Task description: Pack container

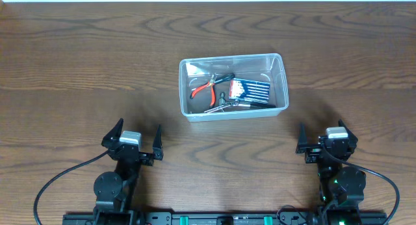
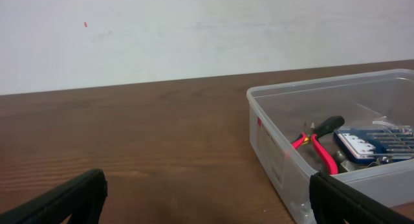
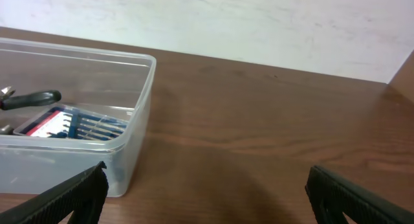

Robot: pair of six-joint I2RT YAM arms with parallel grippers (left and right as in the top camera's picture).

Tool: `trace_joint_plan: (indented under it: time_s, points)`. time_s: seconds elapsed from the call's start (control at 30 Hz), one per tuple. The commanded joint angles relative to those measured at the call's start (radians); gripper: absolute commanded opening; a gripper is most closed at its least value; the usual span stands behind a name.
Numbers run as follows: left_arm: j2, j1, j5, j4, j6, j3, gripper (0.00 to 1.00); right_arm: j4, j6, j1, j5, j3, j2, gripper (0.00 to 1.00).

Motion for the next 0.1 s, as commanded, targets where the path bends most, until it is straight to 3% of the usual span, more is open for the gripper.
trace_joint_plan:
  time_s: [0.0,0.07]
  points:
    - [-0.007,-0.004,0.043,-0.038,0.006,-0.014,0.98,-0.001,0.019,0.006,0.009,-0.005,-0.009,0.99]
    - [-0.007,-0.004,0.043,-0.038,0.006,-0.014,0.98,-0.001,0.019,0.006,0.009,-0.005,-0.009,0.99]
